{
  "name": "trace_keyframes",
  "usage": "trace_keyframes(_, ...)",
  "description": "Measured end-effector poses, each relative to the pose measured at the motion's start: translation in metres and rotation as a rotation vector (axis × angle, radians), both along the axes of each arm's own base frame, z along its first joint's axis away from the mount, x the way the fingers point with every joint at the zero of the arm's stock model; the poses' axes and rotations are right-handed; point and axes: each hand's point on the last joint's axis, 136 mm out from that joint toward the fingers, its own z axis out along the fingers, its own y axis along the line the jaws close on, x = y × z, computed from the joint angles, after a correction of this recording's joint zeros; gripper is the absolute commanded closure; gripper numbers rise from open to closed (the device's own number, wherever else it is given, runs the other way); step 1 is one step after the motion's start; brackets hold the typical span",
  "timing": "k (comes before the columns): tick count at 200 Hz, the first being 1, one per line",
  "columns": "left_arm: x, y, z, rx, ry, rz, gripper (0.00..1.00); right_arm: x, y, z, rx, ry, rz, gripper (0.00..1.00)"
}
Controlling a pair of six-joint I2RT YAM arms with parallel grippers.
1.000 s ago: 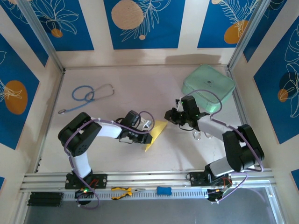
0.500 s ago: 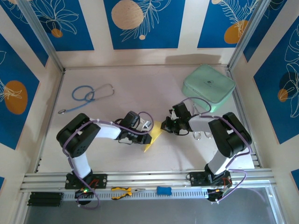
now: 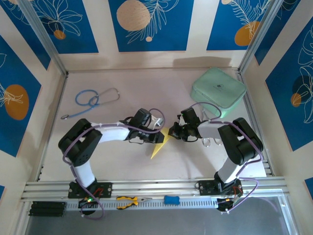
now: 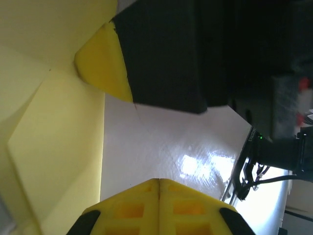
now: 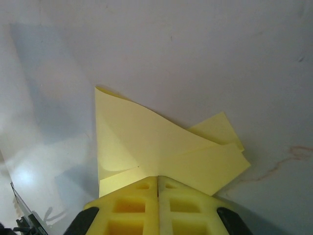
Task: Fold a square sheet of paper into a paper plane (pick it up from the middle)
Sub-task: Fold the wing for the fifth time at the center of the table.
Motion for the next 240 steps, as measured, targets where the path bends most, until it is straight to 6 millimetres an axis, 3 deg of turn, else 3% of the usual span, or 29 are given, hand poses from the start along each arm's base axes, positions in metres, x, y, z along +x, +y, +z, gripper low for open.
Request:
trace_keyframes(25, -0.002, -0.007, -0.021, 0.054, 0.034, -0.019, 0.91, 0.0, 0.001, 0.0, 0.005, 0.004, -0.003, 0.95)
trace_keyframes(50, -0.009, 0.002, -0.04, 0.128, 0.061, -0.019, 0.91, 0.0, 0.002, -0.001, 0.009, 0.004, 0.0, 0.95)
trace_keyframes(80, -0.015, 0.014, -0.041, 0.147, 0.042, -0.007, 0.9, -0.001, 0.005, -0.001, 0.026, 0.008, 0.012, 0.95)
trace_keyframes(168, -0.06, 0.065, -0.044, 0.224, 0.08, 0.011, 0.86, -0.004, 0.008, -0.001, 0.037, 0.018, 0.026, 0.96)
trace_keyframes(220, -0.077, 0.083, -0.043, 0.245, 0.108, 0.032, 0.98, -0.004, 0.008, -0.001, 0.036, 0.019, 0.025, 0.96)
trace_keyframes(240, -0.082, 0.088, -0.032, 0.224, 0.093, 0.039, 0.99, -0.004, 0.007, -0.001, 0.034, 0.017, 0.024, 0.96)
